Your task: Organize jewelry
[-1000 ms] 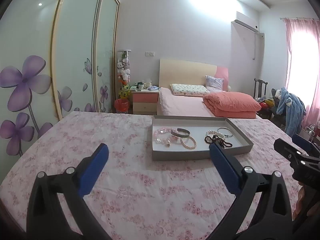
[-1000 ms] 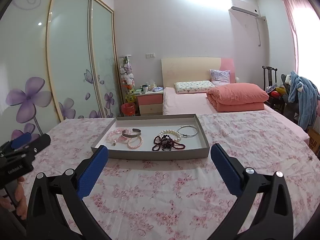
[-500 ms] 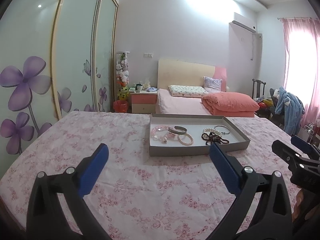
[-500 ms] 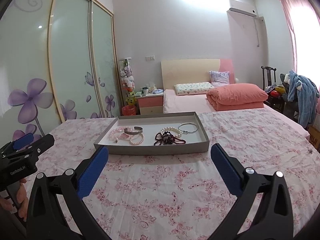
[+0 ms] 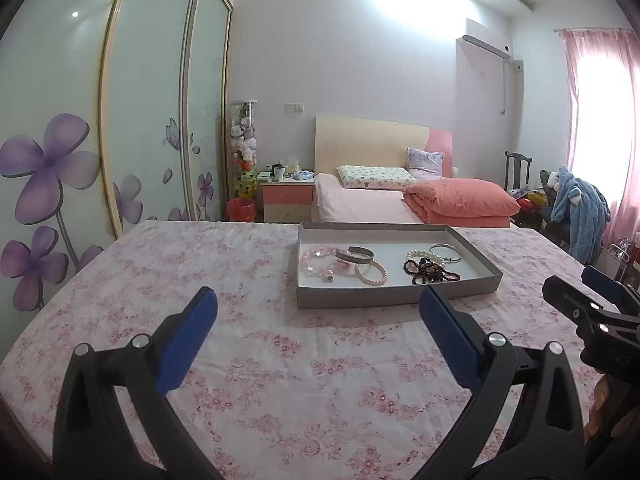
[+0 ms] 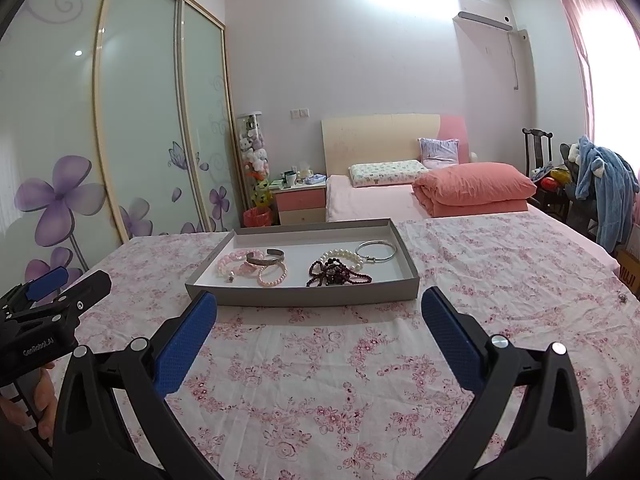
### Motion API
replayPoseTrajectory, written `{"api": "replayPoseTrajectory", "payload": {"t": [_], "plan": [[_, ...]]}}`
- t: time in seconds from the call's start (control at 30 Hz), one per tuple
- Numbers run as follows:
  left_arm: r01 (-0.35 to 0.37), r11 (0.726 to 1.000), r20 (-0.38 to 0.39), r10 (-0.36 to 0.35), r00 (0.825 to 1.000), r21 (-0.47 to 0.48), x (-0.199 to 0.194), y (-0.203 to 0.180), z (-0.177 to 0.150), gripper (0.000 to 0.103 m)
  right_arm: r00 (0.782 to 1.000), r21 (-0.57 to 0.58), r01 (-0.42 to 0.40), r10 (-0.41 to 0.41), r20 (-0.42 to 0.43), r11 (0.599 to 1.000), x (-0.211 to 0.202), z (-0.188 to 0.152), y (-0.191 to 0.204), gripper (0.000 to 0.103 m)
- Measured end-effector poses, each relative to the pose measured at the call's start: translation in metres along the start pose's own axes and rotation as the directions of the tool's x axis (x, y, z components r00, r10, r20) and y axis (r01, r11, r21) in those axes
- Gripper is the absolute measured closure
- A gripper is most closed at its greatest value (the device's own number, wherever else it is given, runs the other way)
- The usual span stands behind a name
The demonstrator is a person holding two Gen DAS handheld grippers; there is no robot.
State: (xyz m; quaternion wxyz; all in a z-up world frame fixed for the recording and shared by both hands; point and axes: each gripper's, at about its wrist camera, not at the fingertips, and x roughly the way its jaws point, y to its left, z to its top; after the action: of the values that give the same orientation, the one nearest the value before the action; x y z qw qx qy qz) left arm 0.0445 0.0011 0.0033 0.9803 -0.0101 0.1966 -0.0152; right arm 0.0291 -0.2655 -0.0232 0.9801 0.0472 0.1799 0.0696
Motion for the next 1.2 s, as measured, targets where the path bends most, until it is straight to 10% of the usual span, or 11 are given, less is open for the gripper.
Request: {"api": "replayPoseTrajectory", "payload": {"t": [1.2], "plan": [[-0.011, 1.000, -0.015, 0.011, 1.000, 0.003, 0.0056, -0.0027, -0.0045, 0.004, 1.000, 0.006, -0.003, 0.003, -0.009, 1.000, 0.0027, -0.0051, 0.0013, 0.002]]}}
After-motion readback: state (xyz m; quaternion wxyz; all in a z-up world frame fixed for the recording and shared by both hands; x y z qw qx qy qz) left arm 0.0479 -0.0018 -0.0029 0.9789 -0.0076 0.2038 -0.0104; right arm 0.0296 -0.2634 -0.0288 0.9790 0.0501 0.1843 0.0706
